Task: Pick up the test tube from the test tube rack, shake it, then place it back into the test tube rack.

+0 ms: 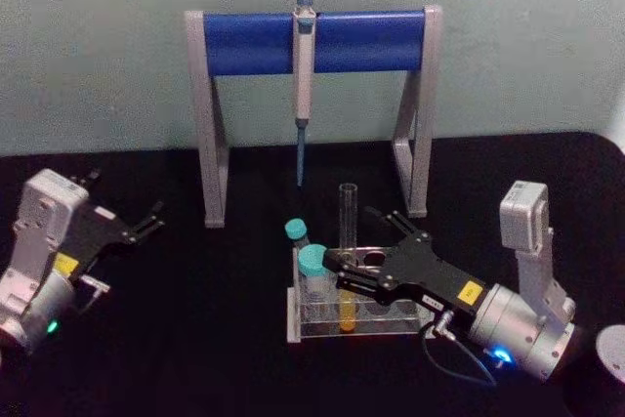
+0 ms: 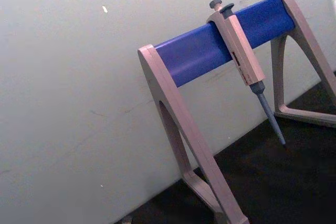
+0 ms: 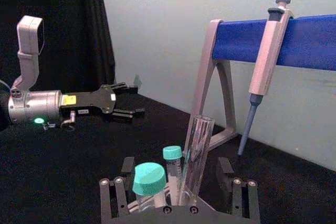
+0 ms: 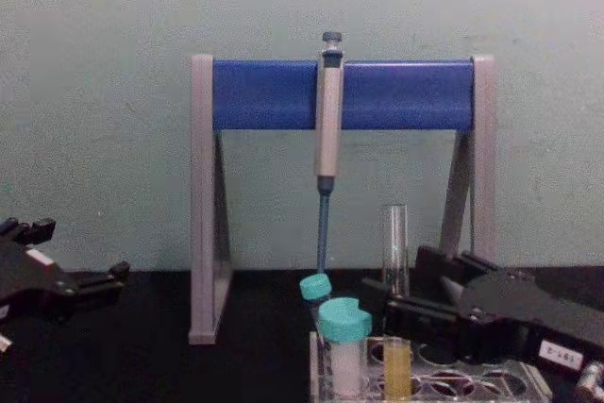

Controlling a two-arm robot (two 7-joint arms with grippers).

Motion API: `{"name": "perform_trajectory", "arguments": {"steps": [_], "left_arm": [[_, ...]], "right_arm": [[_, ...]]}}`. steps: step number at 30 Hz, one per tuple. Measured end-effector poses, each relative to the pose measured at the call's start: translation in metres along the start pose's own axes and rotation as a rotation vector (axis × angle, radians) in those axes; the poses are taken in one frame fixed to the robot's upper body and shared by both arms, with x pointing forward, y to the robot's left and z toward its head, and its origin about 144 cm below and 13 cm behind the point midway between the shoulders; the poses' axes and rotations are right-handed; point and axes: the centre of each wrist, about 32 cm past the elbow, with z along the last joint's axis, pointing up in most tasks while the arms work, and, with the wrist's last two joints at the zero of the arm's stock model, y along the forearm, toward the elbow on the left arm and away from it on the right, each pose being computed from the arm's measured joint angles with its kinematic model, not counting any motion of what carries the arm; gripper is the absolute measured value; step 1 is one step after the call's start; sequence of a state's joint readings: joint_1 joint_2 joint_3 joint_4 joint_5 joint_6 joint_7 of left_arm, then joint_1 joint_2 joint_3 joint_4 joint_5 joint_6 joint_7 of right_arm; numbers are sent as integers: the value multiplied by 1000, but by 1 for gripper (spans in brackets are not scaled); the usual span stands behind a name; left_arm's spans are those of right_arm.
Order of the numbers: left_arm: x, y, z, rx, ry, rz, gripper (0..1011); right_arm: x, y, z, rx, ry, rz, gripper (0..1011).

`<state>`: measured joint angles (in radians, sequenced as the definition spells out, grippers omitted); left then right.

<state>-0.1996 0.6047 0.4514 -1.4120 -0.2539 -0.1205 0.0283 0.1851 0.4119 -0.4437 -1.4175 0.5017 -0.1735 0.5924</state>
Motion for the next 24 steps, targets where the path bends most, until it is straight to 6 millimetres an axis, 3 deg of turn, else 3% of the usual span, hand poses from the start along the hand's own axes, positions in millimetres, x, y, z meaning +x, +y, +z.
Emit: {"name": "perform_trajectory", "arguments": {"steps": [12,24], "left_arm": [[0,0,0,0,0,0,1001],[0,0,0,0,0,0,1001]], "right_arm": [[0,0,3,9,-9,2,1000],[-5,-12,41,152,-148,-100,1000]]}}
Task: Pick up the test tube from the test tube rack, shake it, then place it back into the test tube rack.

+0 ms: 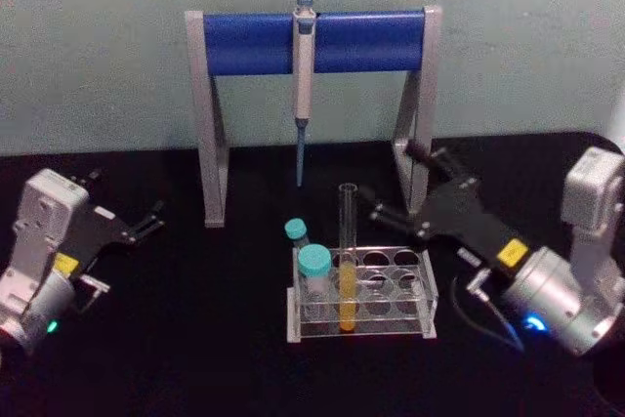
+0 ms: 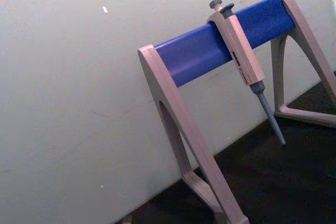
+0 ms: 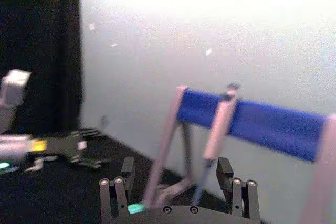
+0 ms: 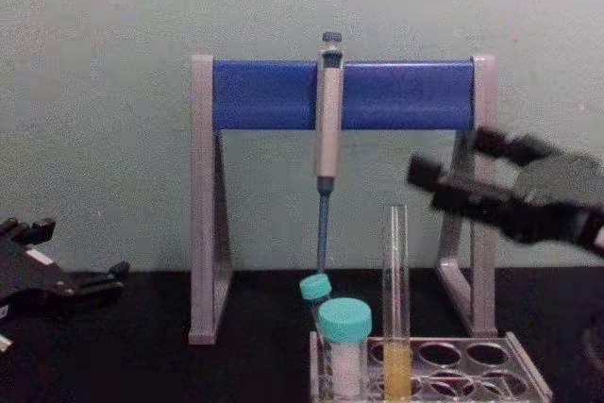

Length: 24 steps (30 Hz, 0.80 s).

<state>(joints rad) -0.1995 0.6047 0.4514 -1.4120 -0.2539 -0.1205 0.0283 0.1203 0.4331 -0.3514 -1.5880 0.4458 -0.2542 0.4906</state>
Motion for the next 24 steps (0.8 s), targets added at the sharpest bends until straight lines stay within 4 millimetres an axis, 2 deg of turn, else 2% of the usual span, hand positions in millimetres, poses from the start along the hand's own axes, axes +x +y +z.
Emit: {"name": "perform_trajectory", "arguments": {"steps": [4,9,14,24], "left_arm": [[0,0,0,0,0,0,1001],[0,0,0,0,0,0,1001],[0,0,0,0,0,0,1001],[0,0,0,0,0,0,1001]], "right_arm": [[-2,-10,9,19,-76,-125,1000],[-6,-22,9,-16,-124,-268,1000],[-11,-30,1,-87,-146,-378,1000],[-22,-42,-35,-243,-80,-470,1000]]}}
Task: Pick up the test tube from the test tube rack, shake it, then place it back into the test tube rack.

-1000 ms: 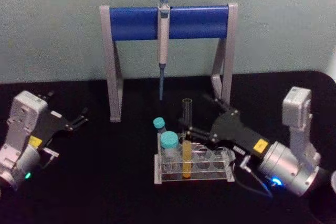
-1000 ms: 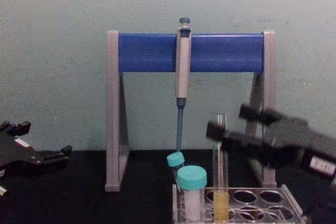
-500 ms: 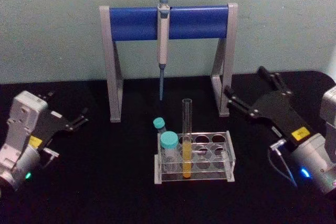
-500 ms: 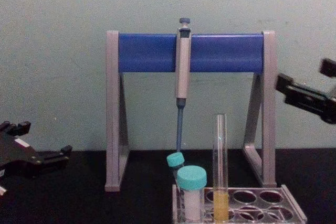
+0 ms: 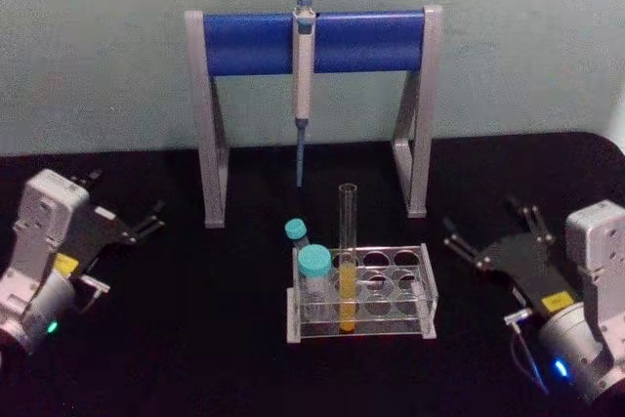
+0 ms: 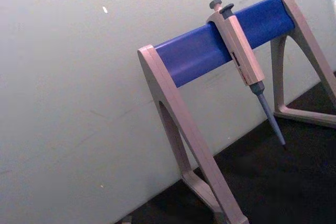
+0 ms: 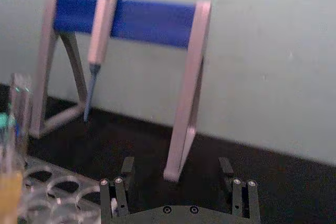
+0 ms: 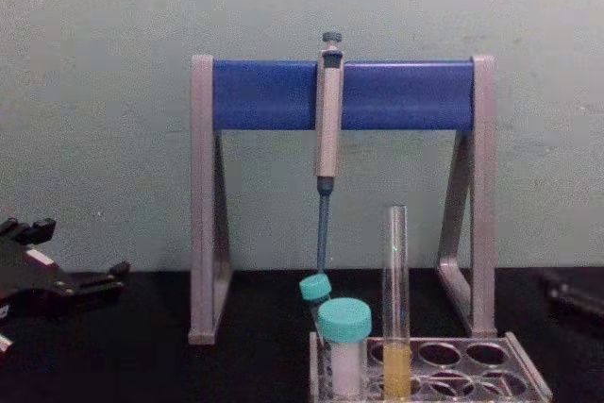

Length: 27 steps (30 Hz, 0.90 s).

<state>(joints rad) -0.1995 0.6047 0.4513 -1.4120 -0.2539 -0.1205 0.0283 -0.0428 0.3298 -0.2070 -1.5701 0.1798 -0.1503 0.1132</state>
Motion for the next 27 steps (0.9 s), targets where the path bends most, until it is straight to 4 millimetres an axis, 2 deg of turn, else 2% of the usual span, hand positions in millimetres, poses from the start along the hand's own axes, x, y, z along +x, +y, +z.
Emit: {"name": "perform_trajectory", "arguments": {"steps": [14,27], "left_arm": [[0,0,0,0,0,0,1001],[0,0,0,0,0,0,1001]], "right_arm": [[-5,-4,-27,-105,45,-25,1000],[-5,-3,-32,-135,53,-21,1000]]}}
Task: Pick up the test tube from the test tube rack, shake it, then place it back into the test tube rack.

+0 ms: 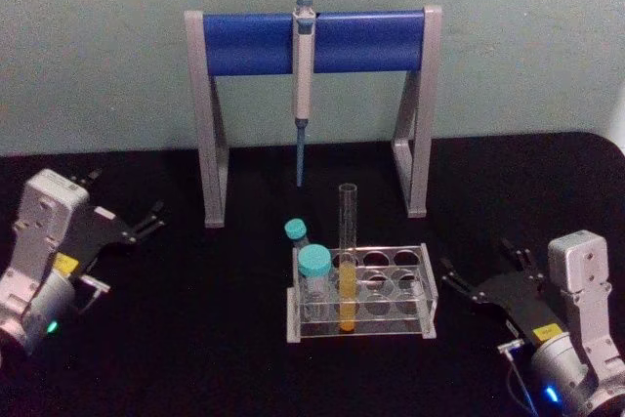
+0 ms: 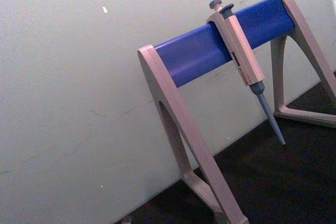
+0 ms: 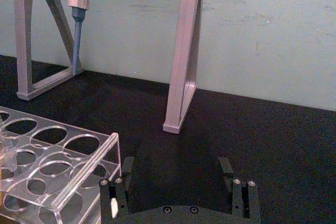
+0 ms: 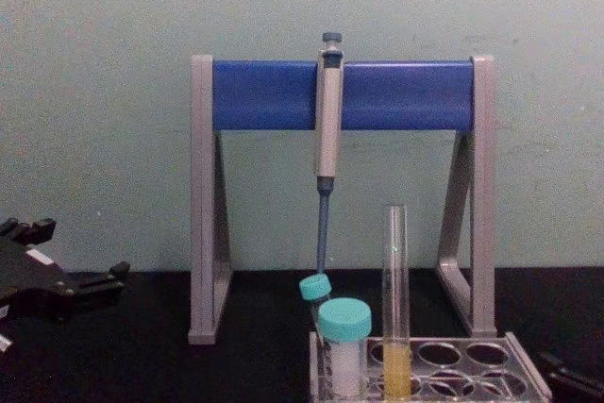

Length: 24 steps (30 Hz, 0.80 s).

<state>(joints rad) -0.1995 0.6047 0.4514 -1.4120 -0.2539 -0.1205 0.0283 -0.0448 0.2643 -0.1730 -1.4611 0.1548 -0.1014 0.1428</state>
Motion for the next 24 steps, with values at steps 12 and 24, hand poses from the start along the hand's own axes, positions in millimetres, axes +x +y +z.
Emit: {"name": "perform_trajectory", "arguments": {"steps": [12,24], "left_arm": [[0,0,0,0,0,0,1001],[0,0,0,0,0,0,1001]], "right_arm": [[0,0,1,4,-1,1,1000],[0,0,1,7,-1,2,1000]]}}
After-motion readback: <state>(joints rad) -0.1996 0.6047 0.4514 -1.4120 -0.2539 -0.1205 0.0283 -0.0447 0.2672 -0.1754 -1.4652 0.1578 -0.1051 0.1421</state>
